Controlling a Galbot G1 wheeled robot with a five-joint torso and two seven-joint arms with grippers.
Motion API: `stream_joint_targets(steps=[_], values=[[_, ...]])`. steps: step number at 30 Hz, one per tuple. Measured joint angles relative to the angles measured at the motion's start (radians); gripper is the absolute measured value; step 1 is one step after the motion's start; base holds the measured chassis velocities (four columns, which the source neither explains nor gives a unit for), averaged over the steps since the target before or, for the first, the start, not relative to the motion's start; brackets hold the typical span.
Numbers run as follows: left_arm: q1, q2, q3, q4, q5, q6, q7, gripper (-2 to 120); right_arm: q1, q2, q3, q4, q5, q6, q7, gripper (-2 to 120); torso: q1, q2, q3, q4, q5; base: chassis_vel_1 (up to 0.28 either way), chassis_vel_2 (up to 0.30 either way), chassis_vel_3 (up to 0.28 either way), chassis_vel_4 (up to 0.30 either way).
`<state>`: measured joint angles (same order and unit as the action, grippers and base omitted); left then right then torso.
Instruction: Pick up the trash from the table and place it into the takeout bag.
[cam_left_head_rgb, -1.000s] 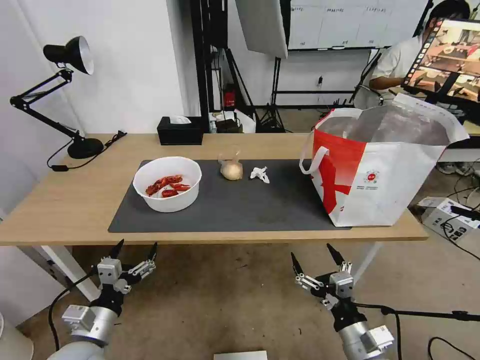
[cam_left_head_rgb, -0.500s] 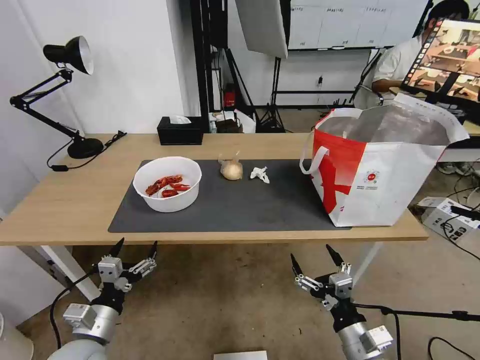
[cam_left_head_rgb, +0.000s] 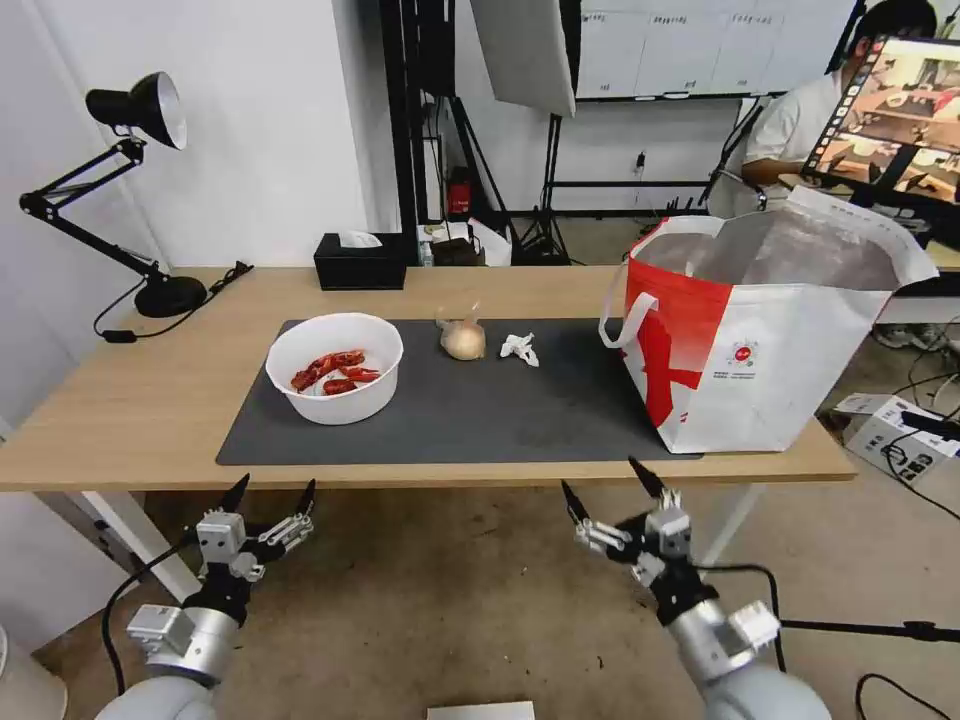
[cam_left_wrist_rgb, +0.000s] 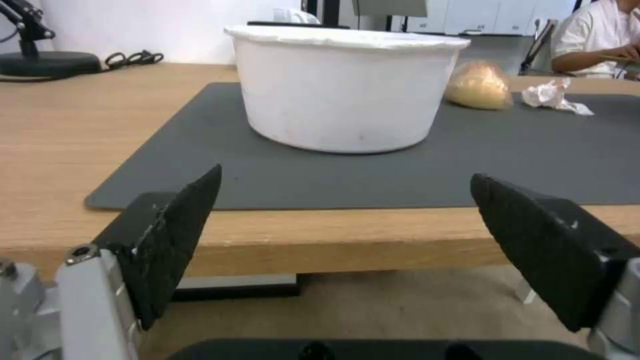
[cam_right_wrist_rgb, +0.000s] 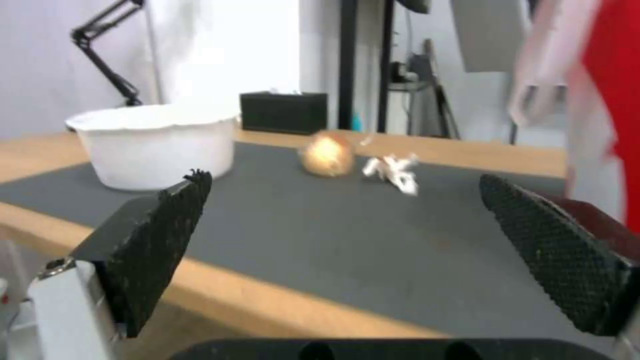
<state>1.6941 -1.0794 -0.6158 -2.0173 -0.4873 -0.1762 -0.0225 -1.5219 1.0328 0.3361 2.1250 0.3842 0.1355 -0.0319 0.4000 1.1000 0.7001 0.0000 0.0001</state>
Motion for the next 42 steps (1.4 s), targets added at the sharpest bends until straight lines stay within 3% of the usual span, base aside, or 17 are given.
stream_joint_targets(steps=[7, 11, 13, 19, 25, 33, 42], values=[[-0.015, -0.010, -0.003, 0.002, 0.000, 0.008, 0.001, 100, 0.226, -0.111, -0.142, -0.034, 0.127, -0.127, 0.081, 100, 0.000, 0.000, 0.000, 0.0001, -0.0001, 0.000, 0.000, 0.000, 0.000], [-0.016, -0.012, -0.002, 0.003, 0.000, 0.009, 0.001, 100, 0.294, -0.124, -0.186, -0.065, 0.148, -0.144, 0.106, 100, 0.000, 0.000, 0.000, 0.0000, -0.0002, 0.000, 0.000, 0.000, 0.000], [-0.021, -0.013, -0.002, 0.004, 0.000, 0.010, 0.001, 100, 0.409, -0.131, -0.258, -0.119, 0.184, -0.167, 0.147, 100, 0.000, 0.000, 0.000, 0.0000, 0.0000, 0.000, 0.000, 0.000, 0.000], [-0.035, -0.013, -0.004, 0.011, -0.002, 0.013, 0.000, 100, 0.700, -0.083, -0.463, -0.279, 0.267, -0.221, 0.297, 100, 0.000, 0.000, 0.000, 0.0002, -0.0003, 0.000, 0.000, 0.000, 0.000], [-0.047, -0.018, 0.001, 0.014, -0.002, 0.016, -0.001, 100, 0.910, -0.008, -0.585, -0.411, 0.346, -0.312, 0.475, 100, 0.000, 0.000, 0.000, 0.0002, -0.0005, 0.000, 0.000, 0.000, 0.000], [-0.040, -0.031, 0.003, 0.015, 0.001, 0.017, 0.000, 100, 1.070, 0.089, -0.645, -0.614, 0.492, -0.353, 0.579, 100, 0.000, 0.000, 0.000, 0.0001, -0.0003, 0.000, 0.000, 0.000, 0.000], [-0.032, -0.036, 0.000, 0.019, 0.002, 0.016, 0.001, 100, 1.130, 0.153, -0.666, -0.750, 0.555, -0.354, 0.598, 100, 0.000, 0.000, 0.000, 0.0000, -0.0001, 0.000, 0.000, 0.000, 0.000]])
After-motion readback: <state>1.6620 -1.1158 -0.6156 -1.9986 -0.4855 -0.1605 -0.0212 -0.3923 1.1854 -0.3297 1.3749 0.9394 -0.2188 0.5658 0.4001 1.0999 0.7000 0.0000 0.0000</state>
